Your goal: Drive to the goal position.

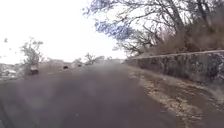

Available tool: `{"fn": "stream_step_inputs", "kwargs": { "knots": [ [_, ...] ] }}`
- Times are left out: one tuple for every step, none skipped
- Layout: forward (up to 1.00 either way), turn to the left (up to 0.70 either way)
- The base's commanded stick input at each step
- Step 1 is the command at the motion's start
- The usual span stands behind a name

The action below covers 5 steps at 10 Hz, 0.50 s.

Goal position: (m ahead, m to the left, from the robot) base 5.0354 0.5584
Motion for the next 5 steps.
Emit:
{"fn": "stream_step_inputs", "kwargs": {
  "knots": [
    [0.7,0.0],
    [0.7,0.0],
    [0.7,0.0],
    [0.7,0.0],
    [0.7,0.0]
  ]
}}
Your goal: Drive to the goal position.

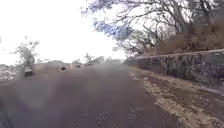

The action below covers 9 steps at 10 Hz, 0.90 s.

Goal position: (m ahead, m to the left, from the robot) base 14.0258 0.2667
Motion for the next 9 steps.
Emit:
{"fn": "stream_step_inputs", "kwargs": {
  "knots": [
    [0.7,0.0],
    [0.7,0.0],
    [0.7,0.0],
    [0.7,0.0],
    [0.7,0.0],
    [0.7,0.0],
    [0.7,0.0],
    [0.7,0.0],
    [0.7,0.0]
  ]
}}
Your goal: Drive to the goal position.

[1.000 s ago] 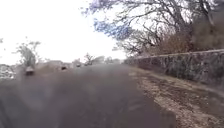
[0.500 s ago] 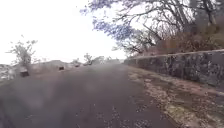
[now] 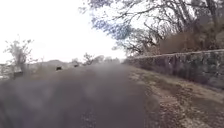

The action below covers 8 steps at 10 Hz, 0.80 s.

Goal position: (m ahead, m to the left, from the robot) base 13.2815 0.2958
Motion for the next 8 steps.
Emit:
{"fn": "stream_step_inputs", "kwargs": {
  "knots": [
    [0.7,0.0],
    [0.7,0.0],
    [0.7,0.0],
    [0.7,0.0],
    [0.7,0.0],
    [0.7,0.0],
    [0.7,0.0],
    [0.7,0.0]
  ]
}}
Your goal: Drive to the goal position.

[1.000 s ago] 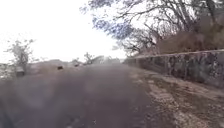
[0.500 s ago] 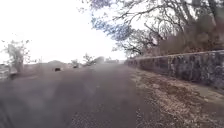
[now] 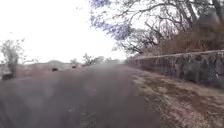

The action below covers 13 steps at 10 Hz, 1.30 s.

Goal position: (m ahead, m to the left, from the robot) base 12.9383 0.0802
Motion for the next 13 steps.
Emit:
{"fn": "stream_step_inputs", "kwargs": {
  "knots": [
    [0.7,0.0],
    [0.7,0.0],
    [0.7,0.0],
    [0.7,0.0],
    [0.7,0.0],
    [0.7,0.0],
    [0.7,0.0],
    [0.7,0.0],
    [0.7,0.0],
    [0.7,0.0],
    [0.7,0.0],
    [0.7,0.0],
    [0.7,0.0]
  ]
}}
